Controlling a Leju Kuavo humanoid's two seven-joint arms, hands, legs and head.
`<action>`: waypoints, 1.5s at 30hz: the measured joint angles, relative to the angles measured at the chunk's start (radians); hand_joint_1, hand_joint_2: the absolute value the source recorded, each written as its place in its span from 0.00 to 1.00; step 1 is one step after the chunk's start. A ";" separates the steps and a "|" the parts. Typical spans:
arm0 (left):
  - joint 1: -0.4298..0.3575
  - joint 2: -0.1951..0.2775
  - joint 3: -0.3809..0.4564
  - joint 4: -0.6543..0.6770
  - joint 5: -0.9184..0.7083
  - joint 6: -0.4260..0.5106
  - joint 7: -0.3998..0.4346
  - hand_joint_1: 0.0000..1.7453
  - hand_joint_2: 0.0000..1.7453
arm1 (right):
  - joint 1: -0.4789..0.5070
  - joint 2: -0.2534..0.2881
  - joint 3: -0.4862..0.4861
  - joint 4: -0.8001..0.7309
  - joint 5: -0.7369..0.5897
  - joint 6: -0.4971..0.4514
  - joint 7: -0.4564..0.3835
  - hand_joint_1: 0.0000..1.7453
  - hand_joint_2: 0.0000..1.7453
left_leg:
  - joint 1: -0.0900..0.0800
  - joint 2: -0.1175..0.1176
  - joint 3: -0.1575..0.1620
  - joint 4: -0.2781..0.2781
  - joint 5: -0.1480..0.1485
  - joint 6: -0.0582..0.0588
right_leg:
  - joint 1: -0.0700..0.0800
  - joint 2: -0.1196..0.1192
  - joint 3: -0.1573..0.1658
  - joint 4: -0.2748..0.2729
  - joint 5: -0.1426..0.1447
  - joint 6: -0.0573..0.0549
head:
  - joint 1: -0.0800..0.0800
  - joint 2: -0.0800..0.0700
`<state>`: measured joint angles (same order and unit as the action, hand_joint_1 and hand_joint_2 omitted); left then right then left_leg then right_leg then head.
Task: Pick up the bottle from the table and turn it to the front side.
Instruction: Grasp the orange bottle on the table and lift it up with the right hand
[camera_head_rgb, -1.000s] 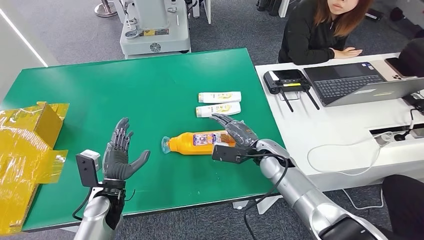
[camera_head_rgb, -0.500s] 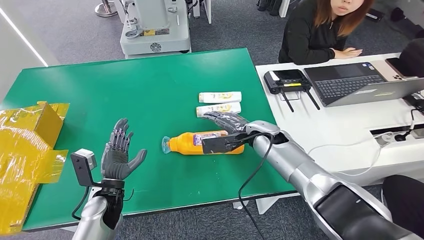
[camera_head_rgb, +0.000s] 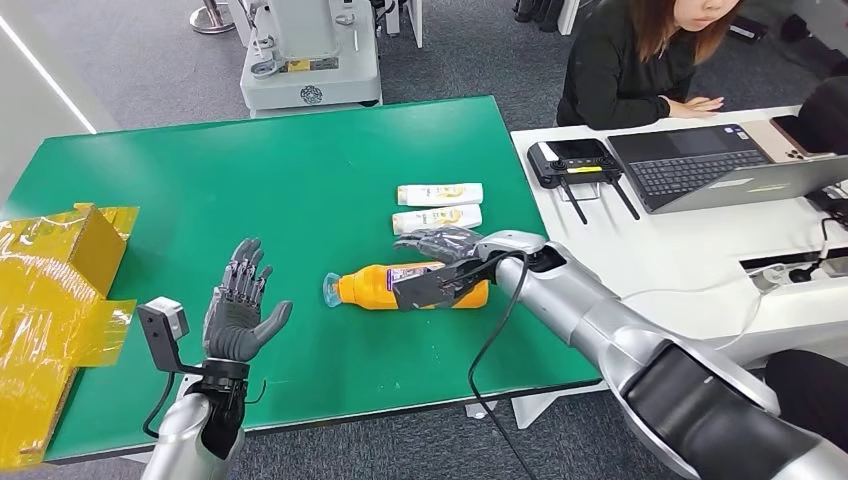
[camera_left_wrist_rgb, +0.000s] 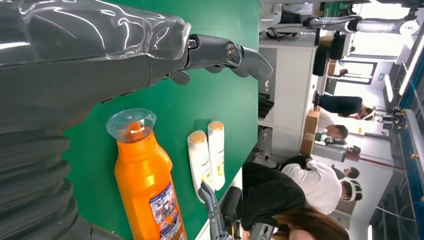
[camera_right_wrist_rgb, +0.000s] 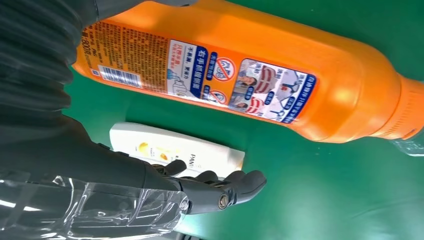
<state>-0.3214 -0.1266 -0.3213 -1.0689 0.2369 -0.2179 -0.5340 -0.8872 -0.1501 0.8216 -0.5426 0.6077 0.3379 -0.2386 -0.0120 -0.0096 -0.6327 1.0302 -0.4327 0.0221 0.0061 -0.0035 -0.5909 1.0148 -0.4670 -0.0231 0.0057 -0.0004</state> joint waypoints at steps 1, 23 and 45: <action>0.000 0.001 0.001 0.000 0.000 -0.003 0.001 0.00 1.00 | -0.004 0.002 0.009 0.003 -0.006 0.002 0.004 0.00 1.00 | 0.000 0.000 0.000 0.000 0.000 0.000 | 0.000 0.000 0.000 0.000 0.000 0.000 | 0.000 0.000; -0.015 0.001 0.005 0.038 0.025 -0.069 0.006 0.00 1.00 | 0.019 -0.020 0.134 0.090 -0.049 -0.034 0.066 0.00 1.00 | 0.000 0.000 0.001 0.001 0.000 0.000 | 0.000 0.000 0.000 0.000 0.000 0.000 | 0.000 0.000; 0.004 0.001 0.008 0.063 0.063 -0.088 0.037 0.00 1.00 | 0.018 -0.086 0.258 0.047 0.156 -0.064 0.120 1.00 1.00 | 0.000 -0.002 0.007 0.001 0.000 0.001 | 0.000 -0.002 0.009 -0.001 0.000 0.001 | 0.000 0.000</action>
<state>-0.3171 -0.1259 -0.3135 -1.0060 0.2996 -0.3056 -0.4973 -0.8692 -0.2358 1.0801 -0.4960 0.7639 0.2734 -0.1183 -0.0120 -0.0114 -0.6254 1.0314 -0.4327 0.0227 0.0059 -0.0059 -0.5824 1.0137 -0.4673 -0.0225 0.0059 -0.0004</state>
